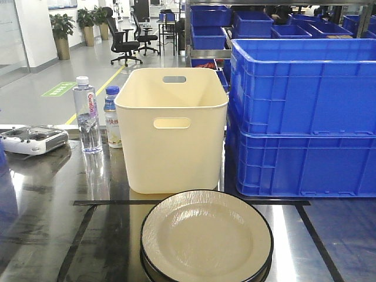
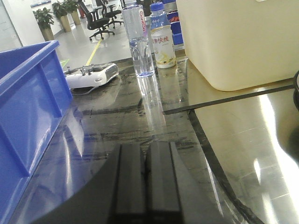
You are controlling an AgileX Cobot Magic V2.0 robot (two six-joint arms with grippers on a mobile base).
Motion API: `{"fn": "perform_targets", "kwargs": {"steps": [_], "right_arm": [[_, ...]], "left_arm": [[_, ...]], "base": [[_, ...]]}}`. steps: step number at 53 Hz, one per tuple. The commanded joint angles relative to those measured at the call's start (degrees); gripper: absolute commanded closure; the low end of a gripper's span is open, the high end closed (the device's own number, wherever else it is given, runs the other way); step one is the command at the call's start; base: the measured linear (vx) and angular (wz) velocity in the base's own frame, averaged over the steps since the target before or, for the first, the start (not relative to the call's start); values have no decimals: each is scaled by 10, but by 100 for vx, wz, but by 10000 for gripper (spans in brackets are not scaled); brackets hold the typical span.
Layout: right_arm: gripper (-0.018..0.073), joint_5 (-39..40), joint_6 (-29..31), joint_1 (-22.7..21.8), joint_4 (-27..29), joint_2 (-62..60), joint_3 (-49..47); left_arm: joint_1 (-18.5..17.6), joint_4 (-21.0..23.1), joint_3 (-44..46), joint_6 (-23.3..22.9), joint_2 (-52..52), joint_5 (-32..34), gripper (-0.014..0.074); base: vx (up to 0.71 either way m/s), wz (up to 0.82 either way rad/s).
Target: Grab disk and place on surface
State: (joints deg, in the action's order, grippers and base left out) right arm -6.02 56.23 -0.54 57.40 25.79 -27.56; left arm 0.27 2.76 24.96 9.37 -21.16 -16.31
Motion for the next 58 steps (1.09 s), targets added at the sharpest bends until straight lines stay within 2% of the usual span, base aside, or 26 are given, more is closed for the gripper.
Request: {"fn": "perform_targets", "kwargs": {"steps": [1,15,23,32,40,43,58], "right_arm": [[568,31,7,-3,4,2,-16],[568,31,7,-3,4,2,-16],[568,31,7,-3,4,2,-16],[568,31,7,-3,4,2,-16],[568,31,7,-3,4,2,-16],[568,31,7,-3,4,3,-16],[568,33,7,-3,3,4,-16]], "left_arm": [[-3,8,16,0,-4,46,598],[-3,8,16,0,-4,46,598],[-3,9,-22,-3,27,55,598],[-3,29,-159,-57,141,103,598],[-2,30,-281,-65,233,180,598],[-2,17,-268,-59,222,144,598],[-2,19,-268,-58,219,146,598]], "base": [[0,0],[0,0],[0,0],[0,0],[0,0],[0,0],[0,0]]}}
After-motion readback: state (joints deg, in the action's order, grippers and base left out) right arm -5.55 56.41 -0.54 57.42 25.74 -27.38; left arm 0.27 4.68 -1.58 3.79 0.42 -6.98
